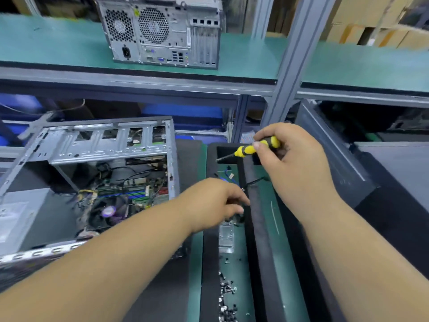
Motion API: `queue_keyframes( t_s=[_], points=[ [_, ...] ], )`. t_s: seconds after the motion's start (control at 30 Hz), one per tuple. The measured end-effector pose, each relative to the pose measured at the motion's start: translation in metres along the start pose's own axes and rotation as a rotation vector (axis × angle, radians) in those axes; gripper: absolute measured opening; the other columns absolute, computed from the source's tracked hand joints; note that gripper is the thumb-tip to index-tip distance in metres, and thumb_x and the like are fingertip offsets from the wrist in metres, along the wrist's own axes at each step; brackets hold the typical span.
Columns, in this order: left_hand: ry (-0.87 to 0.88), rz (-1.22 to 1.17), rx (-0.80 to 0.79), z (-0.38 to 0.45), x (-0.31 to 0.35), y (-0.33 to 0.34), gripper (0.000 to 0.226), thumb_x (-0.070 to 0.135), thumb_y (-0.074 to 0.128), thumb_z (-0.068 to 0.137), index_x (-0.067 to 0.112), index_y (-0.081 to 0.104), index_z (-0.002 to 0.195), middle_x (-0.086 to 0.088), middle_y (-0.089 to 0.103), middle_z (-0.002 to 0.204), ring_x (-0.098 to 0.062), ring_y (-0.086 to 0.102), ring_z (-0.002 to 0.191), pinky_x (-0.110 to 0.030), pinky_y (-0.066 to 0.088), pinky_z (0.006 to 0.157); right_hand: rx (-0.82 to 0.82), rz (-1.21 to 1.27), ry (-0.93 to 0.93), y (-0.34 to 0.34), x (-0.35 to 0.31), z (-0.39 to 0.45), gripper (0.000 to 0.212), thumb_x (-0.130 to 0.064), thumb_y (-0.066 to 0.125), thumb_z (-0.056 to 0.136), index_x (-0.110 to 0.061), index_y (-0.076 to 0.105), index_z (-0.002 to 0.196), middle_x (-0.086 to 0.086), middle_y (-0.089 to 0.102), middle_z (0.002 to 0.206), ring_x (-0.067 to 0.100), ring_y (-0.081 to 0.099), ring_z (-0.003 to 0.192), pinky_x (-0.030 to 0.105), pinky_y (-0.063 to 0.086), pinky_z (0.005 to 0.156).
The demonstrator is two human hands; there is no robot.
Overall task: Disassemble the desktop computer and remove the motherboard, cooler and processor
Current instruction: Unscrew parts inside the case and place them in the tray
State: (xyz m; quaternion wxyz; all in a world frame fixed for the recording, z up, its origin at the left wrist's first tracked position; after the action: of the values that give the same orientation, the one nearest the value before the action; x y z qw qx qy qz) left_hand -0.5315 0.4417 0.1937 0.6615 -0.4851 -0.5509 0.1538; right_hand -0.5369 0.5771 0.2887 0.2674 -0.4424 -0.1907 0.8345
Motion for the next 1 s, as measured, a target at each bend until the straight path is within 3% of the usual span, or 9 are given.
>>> queue_keyframes(
  t_s=[0.1, 0.27, 0.37, 0.5, 0.67, 0.8, 0.93, 1.0],
  points=[
    [-0.054, -0.034, 0.005, 0.007, 0.003, 0.014, 0.026, 0.036, 0.064, 0.089, 0.036, 0.065, 0.116, 0.019, 0.068, 0.106, 0.003, 0.059, 0.094, -0.025, 0.048, 0.093, -0.017, 0.013, 0.015, -0.006, 0.011, -0.002, 0.005, -0.026, 0.065, 0.090, -0.029, 0.066, 0.093, -0.016, 0.056, 0.087, 0.003, 0.053, 0.082, 0.019, 0.041, 0.072],
    [-0.073, 0.032, 0.174, -0.001, -0.006, -0.007, 0.026, 0.035, 0.063, 0.089, 0.035, 0.066, 0.115, 0.016, 0.064, 0.112, -0.003, 0.056, 0.104, -0.024, 0.043, 0.095, -0.128, 0.082, 0.034, 0.002, 0.015, 0.001, 0.012, -0.024, 0.071, 0.085, -0.031, 0.064, 0.093, -0.013, 0.058, 0.090, 0.007, 0.057, 0.080, 0.020, 0.045, 0.071],
    [-0.099, 0.008, 0.274, -0.017, -0.018, -0.026, 0.022, 0.030, 0.064, 0.089, 0.034, 0.068, 0.110, 0.017, 0.064, 0.104, 0.002, 0.056, 0.097, -0.018, 0.042, 0.089, -0.200, 0.068, -0.003, 0.014, 0.008, 0.005, 0.019, -0.017, 0.070, 0.085, -0.032, 0.063, 0.096, -0.014, 0.056, 0.089, 0.005, 0.056, 0.079, 0.009, 0.041, 0.068],
    [-0.145, -0.020, 0.383, -0.044, -0.044, -0.049, 0.012, 0.028, 0.063, 0.089, 0.036, 0.069, 0.096, 0.019, 0.062, 0.092, 0.007, 0.054, 0.086, -0.006, 0.036, 0.073, -0.257, 0.105, -0.068, 0.035, -0.012, 0.011, 0.016, -0.021, 0.068, 0.088, -0.032, 0.062, 0.098, -0.014, 0.056, 0.089, 0.007, 0.056, 0.081, 0.019, 0.046, 0.072],
    [-0.286, -0.060, 0.471, -0.078, -0.092, -0.076, 0.017, 0.034, 0.053, 0.093, 0.031, 0.062, 0.079, 0.011, 0.059, 0.076, -0.007, 0.055, 0.071, -0.027, 0.044, 0.064, -0.346, 0.116, -0.149, 0.076, -0.045, 0.020, 0.008, -0.026, 0.066, 0.089, -0.029, 0.061, 0.095, -0.015, 0.054, 0.082, 0.003, 0.051, 0.076, 0.019, 0.037, 0.068],
    [-0.442, -0.095, 0.375, -0.098, -0.138, -0.081, 0.026, 0.032, 0.046, 0.097, 0.030, 0.057, 0.073, 0.008, 0.048, 0.048, -0.011, 0.043, 0.042, -0.026, 0.040, 0.046, -0.448, 0.043, -0.234, 0.111, -0.073, 0.022, 0.009, -0.031, 0.066, 0.090, -0.026, 0.061, 0.096, -0.014, 0.053, 0.083, 0.004, 0.048, 0.077, 0.021, 0.037, 0.067],
    [-0.501, 0.000, 0.204, -0.098, -0.167, -0.084, 0.016, 0.028, 0.052, 0.091, 0.034, 0.059, 0.078, 0.009, 0.061, 0.072, -0.013, 0.058, 0.065, -0.030, 0.049, 0.063, -0.657, -0.159, -0.307, 0.147, -0.089, 0.018, 0.023, -0.045, 0.064, 0.089, -0.023, 0.056, 0.089, -0.009, 0.054, 0.081, 0.010, 0.045, 0.078, 0.032, 0.040, 0.067],
    [-0.469, 0.000, 0.088, -0.090, -0.174, -0.081, 0.013, 0.027, 0.055, 0.090, 0.037, 0.062, 0.086, 0.013, 0.063, 0.084, -0.004, 0.060, 0.072, -0.026, 0.050, 0.065, -0.750, -0.283, -0.338, 0.163, -0.091, 0.013, 0.028, -0.050, 0.062, 0.088, -0.023, 0.056, 0.090, -0.008, 0.053, 0.078, 0.013, 0.044, 0.082, 0.034, 0.040, 0.067]
  ],
)
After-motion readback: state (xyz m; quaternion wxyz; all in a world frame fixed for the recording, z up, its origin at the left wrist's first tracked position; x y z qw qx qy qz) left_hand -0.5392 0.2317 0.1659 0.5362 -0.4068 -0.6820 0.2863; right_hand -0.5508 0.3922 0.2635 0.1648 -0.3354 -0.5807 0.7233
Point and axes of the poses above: each hand's wrist, its own z-axis towards the middle knuckle, its own y-axis out of the palm, x = y × z, the point moved 6 cm from there along z, towards the middle knuckle
